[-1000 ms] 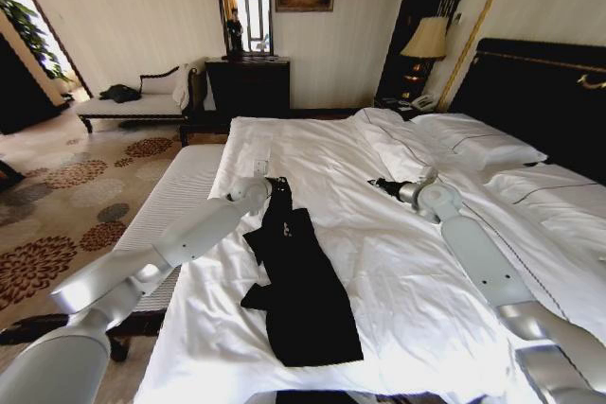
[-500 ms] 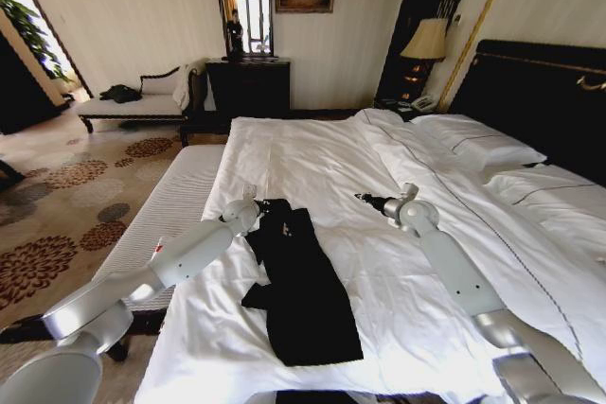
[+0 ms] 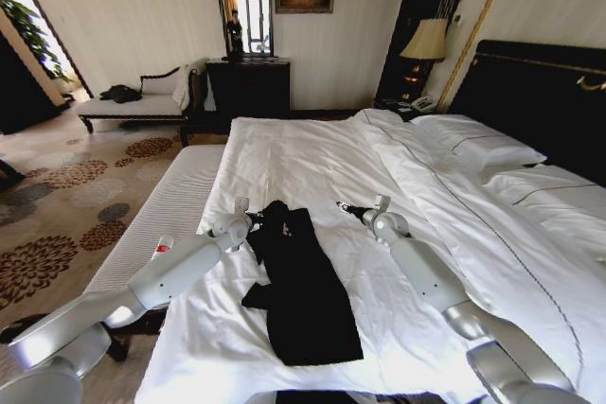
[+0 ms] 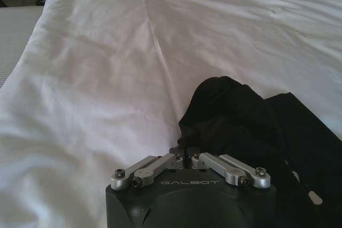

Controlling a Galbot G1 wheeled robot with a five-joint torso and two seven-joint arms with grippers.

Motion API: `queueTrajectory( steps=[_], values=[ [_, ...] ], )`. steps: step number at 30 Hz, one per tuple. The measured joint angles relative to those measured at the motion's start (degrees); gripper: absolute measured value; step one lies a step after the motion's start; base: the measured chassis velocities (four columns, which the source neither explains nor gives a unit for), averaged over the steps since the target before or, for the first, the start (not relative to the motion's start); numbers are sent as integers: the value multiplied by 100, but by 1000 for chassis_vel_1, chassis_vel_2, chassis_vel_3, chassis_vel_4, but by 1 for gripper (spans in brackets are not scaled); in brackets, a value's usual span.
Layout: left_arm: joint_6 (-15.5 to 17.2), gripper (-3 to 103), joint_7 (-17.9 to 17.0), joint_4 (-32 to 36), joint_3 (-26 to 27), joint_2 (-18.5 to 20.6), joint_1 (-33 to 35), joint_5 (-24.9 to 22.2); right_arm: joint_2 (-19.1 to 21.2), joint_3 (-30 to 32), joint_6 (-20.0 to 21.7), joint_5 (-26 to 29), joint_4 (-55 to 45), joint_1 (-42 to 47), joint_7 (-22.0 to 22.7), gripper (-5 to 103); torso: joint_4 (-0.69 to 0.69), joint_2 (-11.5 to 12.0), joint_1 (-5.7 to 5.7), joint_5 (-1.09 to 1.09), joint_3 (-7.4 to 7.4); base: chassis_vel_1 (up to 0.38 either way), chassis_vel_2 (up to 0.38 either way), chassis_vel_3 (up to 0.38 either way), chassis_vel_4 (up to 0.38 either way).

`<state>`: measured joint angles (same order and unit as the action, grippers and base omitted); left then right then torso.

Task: Fold the clothes on the bed.

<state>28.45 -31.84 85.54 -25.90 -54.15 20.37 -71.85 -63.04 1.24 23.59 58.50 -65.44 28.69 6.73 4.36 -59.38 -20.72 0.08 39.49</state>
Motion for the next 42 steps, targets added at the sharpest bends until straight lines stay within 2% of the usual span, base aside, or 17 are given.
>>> queueTrajectory(
  steps=[1,2,5,11,15,28,29,32,33,35,36,39,40,42],
  values=[
    [18,2,3,73,70,74,123,13,-177,-70,-41,-54,161,-49,-44,83,-1,0,-1,-4,1,0,0,0,0],
    [18,2,3,73,70,74,123,13,-177,-70,-41,-54,161,-49,-44,83,-1,0,-1,-4,1,0,0,0,0],
    [22,2,71,221,204,267,388,54,-607,-220,-66,-118,555,-170,-172,97,-6,0,0,-3,1,0,0,0,0],
    [22,2,80,370,268,329,471,53,-1057,-184,-73,-86,1198,-410,-260,100,-4,0,0,-2,0,0,0,0,0],
    [23,2,55,518,238,391,434,-16,-1212,-178,-73,-83,1583,-585,-335,100,1,0,0,-5,0,0,0,0,0],
    [26,2,-70,736,235,506,507,-112,-1580,-76,31,40,2081,-823,-495,100,-3,1,0,-4,0,0,0,0,0],
    [26,2,-77,736,236,506,511,-113,-1595,-75,31,41,2107,-839,-496,102,-3,1,0,-3,0,0,0,0,0],
    [26,2,-87,731,254,498,547,-110,-1654,-72,39,50,2232,-912,-497,90,-3,1,0,-4,1,0,0,0,0],
    [26,2,-87,731,254,498,547,-110,-1654,-72,39,50,2232,-912,-497,90,-3,1,0,-4,1,0,0,0,0],
    [26,2,-88,723,277,489,579,-108,-1652,-87,61,71,2225,-908,-495,79,-2,1,0,-4,0,0,0,0,0],
    [25,2,-88,722,280,487,583,-108,-1649,-93,64,73,2215,-900,-495,79,-2,1,0,-4,1,0,0,0,0],
    [25,2,-93,719,283,476,591,-108,-1644,-110,77,82,2176,-866,-495,68,-2,1,0,-5,1,0,0,0,0],
    [25,2,-94,717,283,473,592,-107,-1644,-112,79,83,2171,-861,-495,68,-2,1,0,-4,1,0,0,0,0],
    [22,2,-108,697,294,454,596,-106,-1645,-124,90,93,2126,-823,-494,57,-2,1,0,-5,0,0,0,0,0]
  ],
)
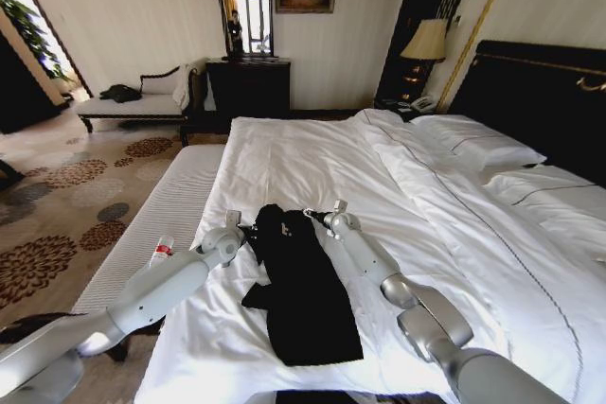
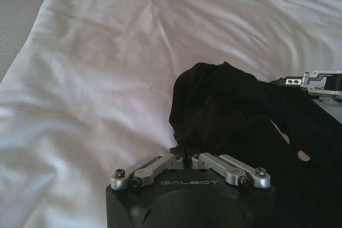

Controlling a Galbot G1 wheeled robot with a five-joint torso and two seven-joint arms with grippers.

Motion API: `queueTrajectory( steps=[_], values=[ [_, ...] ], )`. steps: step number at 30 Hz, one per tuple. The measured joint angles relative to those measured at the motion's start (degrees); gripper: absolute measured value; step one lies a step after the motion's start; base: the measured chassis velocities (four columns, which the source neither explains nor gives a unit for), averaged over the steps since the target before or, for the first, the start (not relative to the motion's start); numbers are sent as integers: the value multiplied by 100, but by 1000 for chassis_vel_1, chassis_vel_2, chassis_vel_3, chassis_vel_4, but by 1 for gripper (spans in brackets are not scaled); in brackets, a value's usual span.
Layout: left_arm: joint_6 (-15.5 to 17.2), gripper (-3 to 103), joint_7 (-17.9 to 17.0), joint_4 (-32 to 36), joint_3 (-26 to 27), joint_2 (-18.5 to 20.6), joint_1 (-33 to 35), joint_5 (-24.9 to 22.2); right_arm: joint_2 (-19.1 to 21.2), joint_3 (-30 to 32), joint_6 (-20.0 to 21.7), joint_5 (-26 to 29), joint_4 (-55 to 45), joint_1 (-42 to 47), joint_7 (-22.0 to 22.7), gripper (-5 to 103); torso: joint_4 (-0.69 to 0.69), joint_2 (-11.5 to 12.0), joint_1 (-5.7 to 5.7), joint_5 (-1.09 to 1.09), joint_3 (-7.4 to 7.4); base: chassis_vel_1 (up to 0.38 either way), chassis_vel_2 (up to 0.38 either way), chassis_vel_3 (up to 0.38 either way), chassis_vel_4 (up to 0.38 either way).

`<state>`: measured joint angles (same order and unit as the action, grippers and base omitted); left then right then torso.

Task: Fold the clothes on the bed.

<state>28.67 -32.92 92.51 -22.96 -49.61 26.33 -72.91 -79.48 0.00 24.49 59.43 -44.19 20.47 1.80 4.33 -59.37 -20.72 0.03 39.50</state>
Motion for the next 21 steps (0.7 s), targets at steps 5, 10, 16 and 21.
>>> queueTrajectory(
  steps=[5,10,16,21],
  values=[
    [-2,2,-31,-17,56,-28,27,-38,-1,-14,13,31,-79,33,19,36,-1,0,0,0,0,0,0,0,0],
    [-3,2,-43,-35,87,-32,37,-62,21,-31,17,69,-232,78,71,20,-2,0,0,0,1,0,0,0,0],
    [-4,2,-76,-36,88,-55,36,-88,48,-36,-12,121,-412,110,247,1,-1,0,0,0,0,0,0,0,0],
    [-4,2,-113,-25,89,-49,54,-104,95,-9,-113,126,-519,159,395,0,0,1,0,0,0,0,0,0,0]
  ],
)
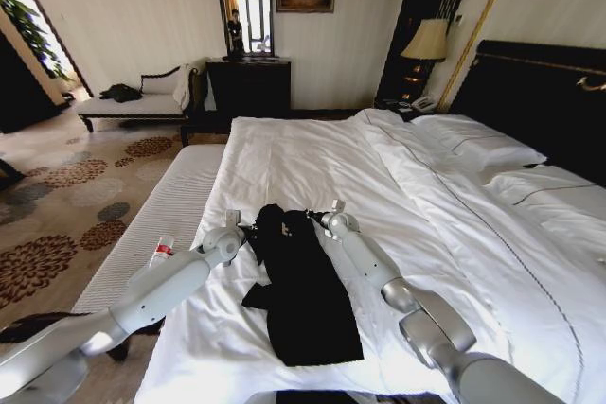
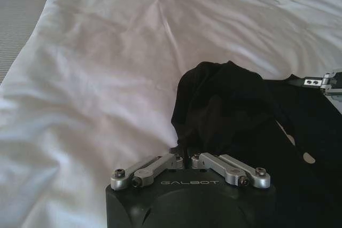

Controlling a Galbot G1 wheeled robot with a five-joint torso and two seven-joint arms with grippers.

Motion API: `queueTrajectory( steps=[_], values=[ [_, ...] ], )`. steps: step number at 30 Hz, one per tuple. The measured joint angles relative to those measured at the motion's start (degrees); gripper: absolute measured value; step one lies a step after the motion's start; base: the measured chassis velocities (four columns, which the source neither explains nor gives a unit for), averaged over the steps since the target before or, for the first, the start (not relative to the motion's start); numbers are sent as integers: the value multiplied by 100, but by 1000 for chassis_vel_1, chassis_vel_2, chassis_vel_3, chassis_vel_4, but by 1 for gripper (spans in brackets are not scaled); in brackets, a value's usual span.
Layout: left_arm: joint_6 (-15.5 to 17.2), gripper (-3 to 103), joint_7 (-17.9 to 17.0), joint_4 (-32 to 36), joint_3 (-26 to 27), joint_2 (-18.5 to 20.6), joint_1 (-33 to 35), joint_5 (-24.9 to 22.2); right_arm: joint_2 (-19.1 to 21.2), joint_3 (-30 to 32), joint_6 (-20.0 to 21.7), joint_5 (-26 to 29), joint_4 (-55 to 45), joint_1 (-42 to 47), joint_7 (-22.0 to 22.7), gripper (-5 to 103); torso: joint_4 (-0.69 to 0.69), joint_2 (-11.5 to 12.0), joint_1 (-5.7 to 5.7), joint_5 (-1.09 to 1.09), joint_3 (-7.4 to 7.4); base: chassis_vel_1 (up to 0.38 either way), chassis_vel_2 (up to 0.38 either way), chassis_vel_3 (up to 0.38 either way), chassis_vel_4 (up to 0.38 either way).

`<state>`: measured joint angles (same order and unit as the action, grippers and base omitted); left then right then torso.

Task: Fold the clothes on the bed.

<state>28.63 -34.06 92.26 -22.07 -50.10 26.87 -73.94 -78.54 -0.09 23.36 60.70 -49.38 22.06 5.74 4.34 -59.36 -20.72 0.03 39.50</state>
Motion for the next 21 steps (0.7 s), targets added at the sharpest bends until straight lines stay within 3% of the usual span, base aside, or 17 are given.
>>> queueTrajectory(
  steps=[14,17,21],
  values=[
    [-6,2,-28,-7,-74,-112,-237,-29,500,603,-212,111,-814,212,278,0,1,0,0,0,-1,0,0,0,0],
    [-11,2,-28,-113,-143,-232,-390,-29,626,729,-214,145,-955,269,327,0,-2,0,0,-1,0,0,0,0,0],
    [-5,2,26,-571,-268,-679,-867,-45,900,1131,-230,225,-1223,400,468,0,1,0,0,-2,-1,0,0,0,0]
  ],
)
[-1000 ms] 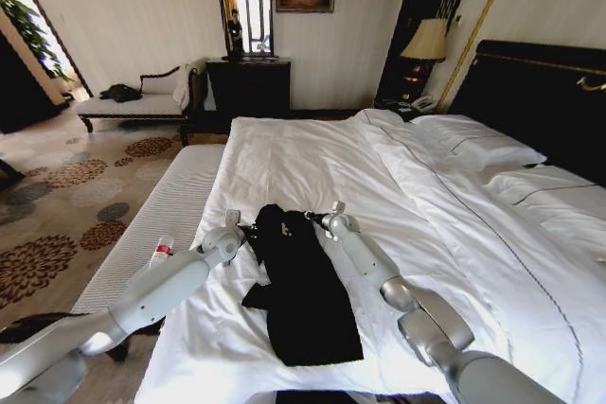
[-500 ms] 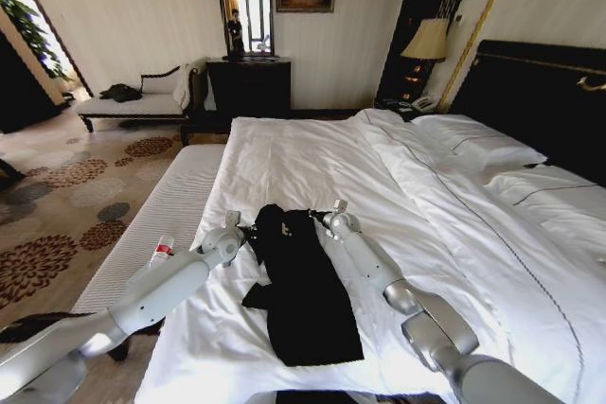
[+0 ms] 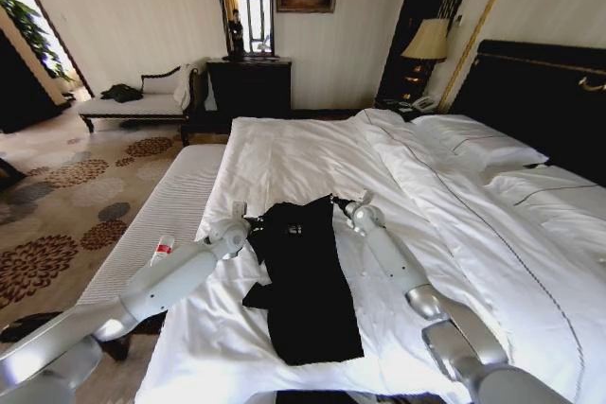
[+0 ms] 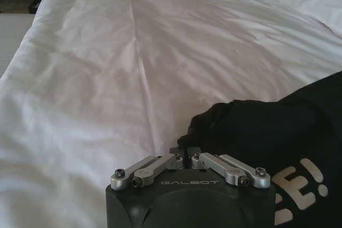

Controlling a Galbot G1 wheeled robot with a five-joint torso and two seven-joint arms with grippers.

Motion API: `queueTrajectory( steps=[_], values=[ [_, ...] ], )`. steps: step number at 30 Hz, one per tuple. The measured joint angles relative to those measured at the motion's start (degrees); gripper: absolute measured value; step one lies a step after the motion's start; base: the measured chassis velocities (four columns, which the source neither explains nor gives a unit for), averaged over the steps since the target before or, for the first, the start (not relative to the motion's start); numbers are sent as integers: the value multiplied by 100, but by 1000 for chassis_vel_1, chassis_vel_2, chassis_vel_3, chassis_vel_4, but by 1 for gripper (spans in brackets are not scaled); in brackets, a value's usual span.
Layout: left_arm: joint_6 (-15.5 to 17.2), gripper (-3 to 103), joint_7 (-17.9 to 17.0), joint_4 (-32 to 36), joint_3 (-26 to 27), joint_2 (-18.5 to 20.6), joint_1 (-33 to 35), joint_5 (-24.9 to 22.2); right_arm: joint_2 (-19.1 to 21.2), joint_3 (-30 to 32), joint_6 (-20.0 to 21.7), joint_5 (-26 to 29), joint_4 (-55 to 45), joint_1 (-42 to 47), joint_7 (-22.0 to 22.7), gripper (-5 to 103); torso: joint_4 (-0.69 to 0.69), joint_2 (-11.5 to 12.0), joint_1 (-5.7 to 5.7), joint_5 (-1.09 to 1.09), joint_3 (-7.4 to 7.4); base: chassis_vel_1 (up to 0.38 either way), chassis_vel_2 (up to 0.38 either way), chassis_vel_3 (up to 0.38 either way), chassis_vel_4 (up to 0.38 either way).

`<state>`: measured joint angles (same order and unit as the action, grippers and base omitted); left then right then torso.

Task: Fold the clothes on the bed.

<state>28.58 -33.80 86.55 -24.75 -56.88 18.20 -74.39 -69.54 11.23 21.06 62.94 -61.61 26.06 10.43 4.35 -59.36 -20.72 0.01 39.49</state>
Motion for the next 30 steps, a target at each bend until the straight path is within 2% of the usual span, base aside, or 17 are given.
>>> queueTrajectory(
  steps=[5,8,10,11,15,18,19,21,23,25,26,30],
  values=[
    [7,2,78,-341,-80,-248,-283,-2,303,253,-32,21,-154,128,59,0,-1,0,-1,-1,0,0,0,0,0],
    [9,2,200,-828,-197,-527,-570,4,628,447,-91,25,-251,260,58,0,0,0,0,1,0,0,0,0,0],
    [9,2,223,-943,-210,-584,-623,13,663,472,-107,25,-252,278,58,0,0,0,1,0,0,0,0,0,0],
    [6,2,281,-1236,-227,-737,-761,38,728,512,-159,1,-241,311,51,0,0,0,1,0,0,0,0,0,0],
    [-9,2,348,-1655,-229,-919,-944,77,727,525,-256,-93,-147,343,29,0,0,0,0,0,0,0,0,0,0],
    [-54,2,458,-2204,-261,-1229,-1169,195,624,520,-341,-189,-37,368,-17,0,-8,0,-1,0,1,0,0,0,0],
    [-54,2,458,-2204,-261,-1229,-1169,195,624,520,-341,-189,-37,368,-17,0,-8,0,-1,0,1,0,0,0,0],
    [-133,2,644,-2854,-306,-1734,-1400,388,567,529,-433,-281,93,392,-75,0,-6,0,0,1,1,0,0,0,0],
    [-157,2,693,-3030,-317,-1872,-1456,439,547,543,-457,-294,130,393,-84,0,-5,0,0,1,1,0,0,0,0],
    [-289,2,967,-3910,-337,-2492,-1748,765,469,628,-546,-300,258,393,-106,0,4,0,0,0,1,0,0,0,0],
    [-341,2,1075,-4225,-337,-2682,-1857,879,453,649,-567,-300,290,393,-112,0,4,0,-1,-1,1,0,0,0,0],
    [-454,2,1299,-5013,-298,-3103,-2100,1118,416,663,-646,-319,395,378,-160,0,2,0,-1,-1,1,0,0,0,0]
  ],
)
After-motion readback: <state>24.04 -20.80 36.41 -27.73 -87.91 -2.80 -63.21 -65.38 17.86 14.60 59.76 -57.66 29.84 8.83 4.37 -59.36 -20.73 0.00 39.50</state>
